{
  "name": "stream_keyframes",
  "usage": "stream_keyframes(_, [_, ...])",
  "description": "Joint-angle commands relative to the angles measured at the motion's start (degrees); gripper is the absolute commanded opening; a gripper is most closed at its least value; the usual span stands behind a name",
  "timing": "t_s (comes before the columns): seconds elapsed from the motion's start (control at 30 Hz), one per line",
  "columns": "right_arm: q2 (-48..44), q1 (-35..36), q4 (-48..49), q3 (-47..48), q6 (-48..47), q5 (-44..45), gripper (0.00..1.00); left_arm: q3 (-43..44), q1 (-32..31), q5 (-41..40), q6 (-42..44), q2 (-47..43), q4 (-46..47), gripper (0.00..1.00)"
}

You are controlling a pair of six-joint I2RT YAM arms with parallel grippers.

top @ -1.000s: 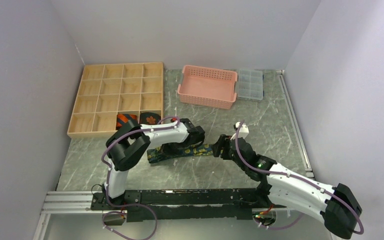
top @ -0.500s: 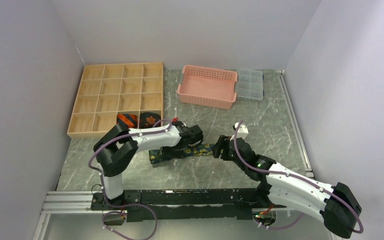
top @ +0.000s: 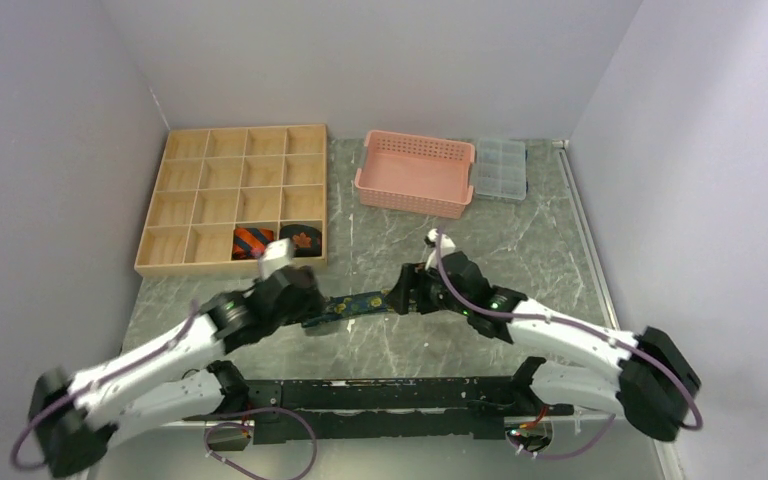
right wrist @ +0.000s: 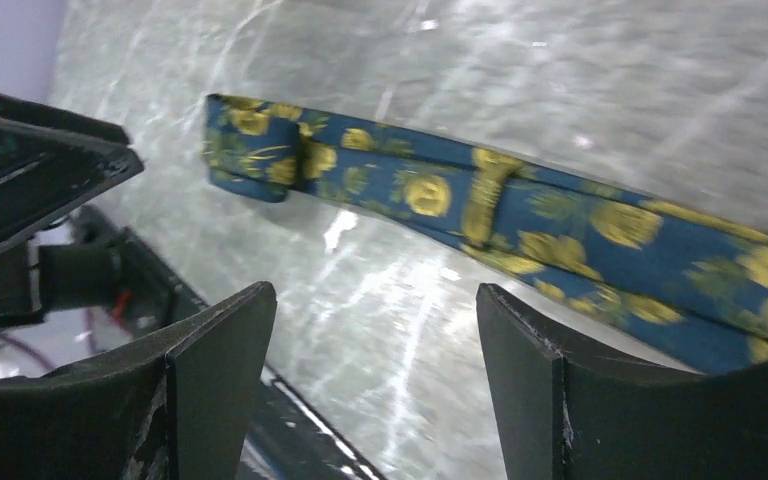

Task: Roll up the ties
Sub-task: Roll the tie at the center of the board.

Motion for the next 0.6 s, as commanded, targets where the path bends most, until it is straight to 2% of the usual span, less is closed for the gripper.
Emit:
stream_keyframes(0.0, [10.9,0.6,11.0,6.5,4.3,-13.6,0.77,-17.8,8.6,6.0,-4.5,-22.3,14.4,0.76])
stream_keyframes(0.1, [18.3,1.9,11.4,11.7,4.6,-14.1,0.75,-25.7,15.3,11.8,-7.4,-34.4,15.5,0.77])
stream_keyframes(0.2, [25.0,3.7,10.7,16.8,3.8,-13.7,0.72,-29.6,20.0,16.7,-9.0,-37.2,15.1,0.77])
stream_keyframes(0.33, [31.2,4.9,10.4,21.3,3.8,-13.7,0.69,-32.2,23.2,20.9,-8.4,-33.6,20.6,0.77])
stream_keyframes(0.57, [38.4,6.2,9.9,26.6,4.1,-11.8,0.63,-31.8,27.6,26.8,-5.1,-22.4,30.3,0.76])
